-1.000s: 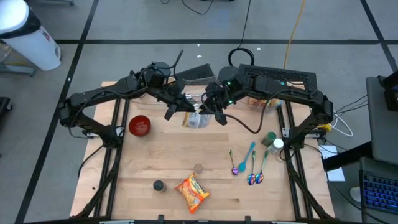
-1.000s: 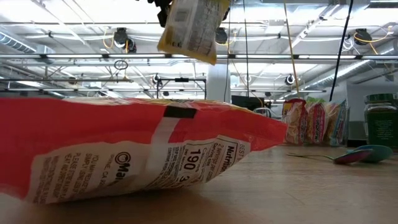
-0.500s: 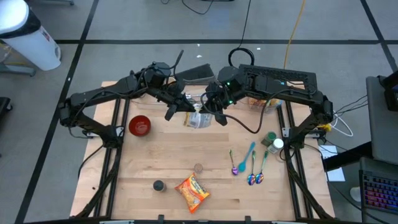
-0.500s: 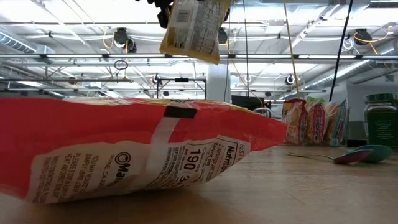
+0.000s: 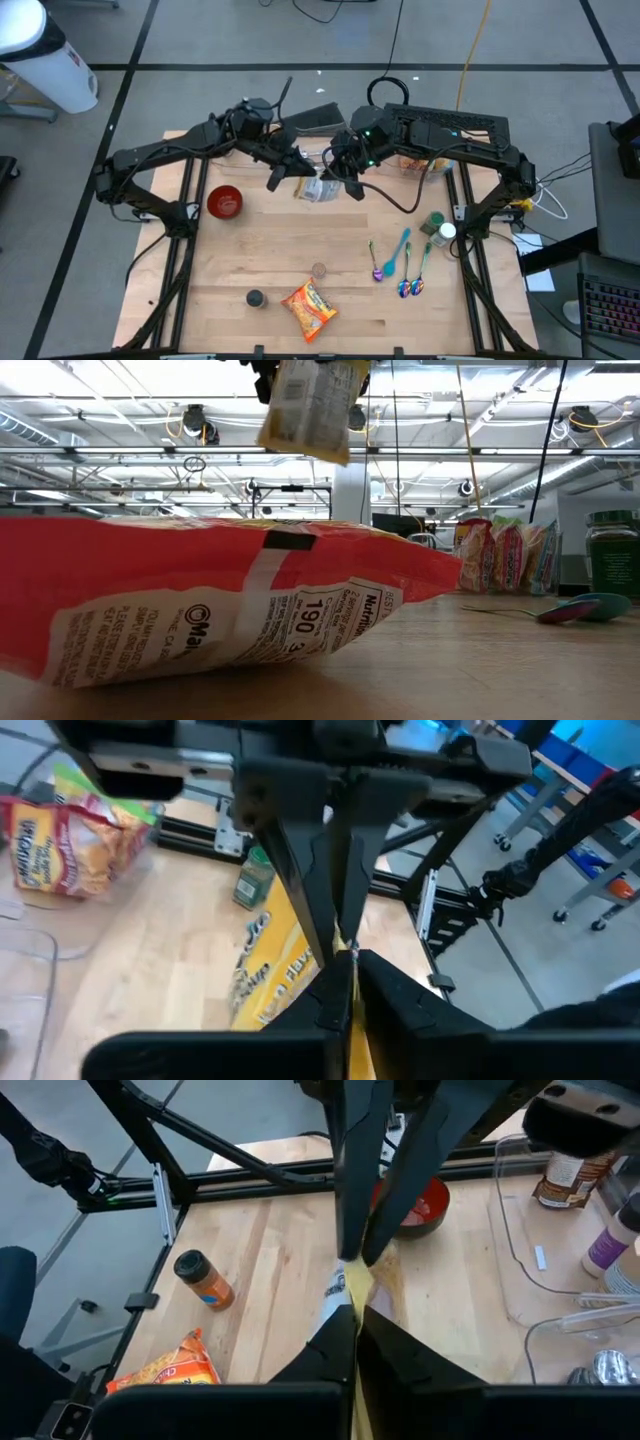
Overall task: Pick & Place Food Item
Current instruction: Put the yellow noodle pack into the right transparent bin
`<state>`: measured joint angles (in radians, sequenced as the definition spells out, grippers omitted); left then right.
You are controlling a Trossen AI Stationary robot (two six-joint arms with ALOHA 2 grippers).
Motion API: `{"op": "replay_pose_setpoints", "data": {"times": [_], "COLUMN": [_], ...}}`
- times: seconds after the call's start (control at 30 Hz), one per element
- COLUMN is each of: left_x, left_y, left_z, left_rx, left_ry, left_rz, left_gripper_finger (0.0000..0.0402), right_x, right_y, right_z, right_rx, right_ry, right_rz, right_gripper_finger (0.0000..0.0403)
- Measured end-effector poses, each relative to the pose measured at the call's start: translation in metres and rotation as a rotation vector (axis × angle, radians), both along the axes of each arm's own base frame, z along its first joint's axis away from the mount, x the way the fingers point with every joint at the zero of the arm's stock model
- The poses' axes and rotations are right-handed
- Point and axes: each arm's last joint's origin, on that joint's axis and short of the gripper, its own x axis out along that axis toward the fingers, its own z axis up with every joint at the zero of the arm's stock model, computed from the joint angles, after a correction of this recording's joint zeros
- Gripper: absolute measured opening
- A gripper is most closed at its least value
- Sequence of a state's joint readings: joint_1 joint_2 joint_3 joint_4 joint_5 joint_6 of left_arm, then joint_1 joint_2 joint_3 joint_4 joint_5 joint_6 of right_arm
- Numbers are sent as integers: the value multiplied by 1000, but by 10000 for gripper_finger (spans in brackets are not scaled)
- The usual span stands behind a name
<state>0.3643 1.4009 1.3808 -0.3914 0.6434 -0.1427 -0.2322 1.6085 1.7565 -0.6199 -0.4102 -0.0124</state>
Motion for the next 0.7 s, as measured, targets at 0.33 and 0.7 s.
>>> {"op": "replay_pose_setpoints", "data": {"times": [0.33, 0.7], "left_x": [-1, -29], "left_y": [16, 46], "left_z": [12, 29], "left_rx": [47, 82], "left_ry": [-119, -199], "left_rz": [68, 200], "left_gripper_finger": [118, 176], "right_x": [-2, -11], "right_y": [-9, -33], "right_z": [0, 3], "right_rx": [10, 23], "right_ry": [7, 34], "right_rz": [-59, -396], "right_gripper_finger": [0, 0]}}
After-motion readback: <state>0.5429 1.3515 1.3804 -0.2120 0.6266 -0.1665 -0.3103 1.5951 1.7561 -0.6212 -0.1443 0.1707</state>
